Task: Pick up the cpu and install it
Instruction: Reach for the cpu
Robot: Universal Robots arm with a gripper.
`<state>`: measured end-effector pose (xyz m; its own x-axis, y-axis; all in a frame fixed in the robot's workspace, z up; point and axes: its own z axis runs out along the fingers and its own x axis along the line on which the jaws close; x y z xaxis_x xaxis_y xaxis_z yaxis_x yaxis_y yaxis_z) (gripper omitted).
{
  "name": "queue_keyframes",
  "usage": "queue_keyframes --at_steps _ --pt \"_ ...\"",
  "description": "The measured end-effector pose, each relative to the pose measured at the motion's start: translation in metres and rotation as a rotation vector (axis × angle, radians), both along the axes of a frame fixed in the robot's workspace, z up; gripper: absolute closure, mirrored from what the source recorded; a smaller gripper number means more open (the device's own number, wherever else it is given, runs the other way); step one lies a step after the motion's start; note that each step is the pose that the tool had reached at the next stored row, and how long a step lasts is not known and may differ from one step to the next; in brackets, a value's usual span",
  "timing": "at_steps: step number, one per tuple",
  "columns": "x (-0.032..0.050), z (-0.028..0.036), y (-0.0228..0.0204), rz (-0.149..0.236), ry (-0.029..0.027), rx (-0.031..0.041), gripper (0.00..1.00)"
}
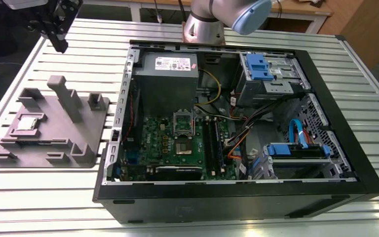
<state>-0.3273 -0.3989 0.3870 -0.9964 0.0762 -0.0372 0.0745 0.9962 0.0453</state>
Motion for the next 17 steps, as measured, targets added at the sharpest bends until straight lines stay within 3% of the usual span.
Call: queue_keyframes --at_steps 17 --pt "-0.0216 -0.0018 0.0 0.0 0.0003 0.0 0.9"
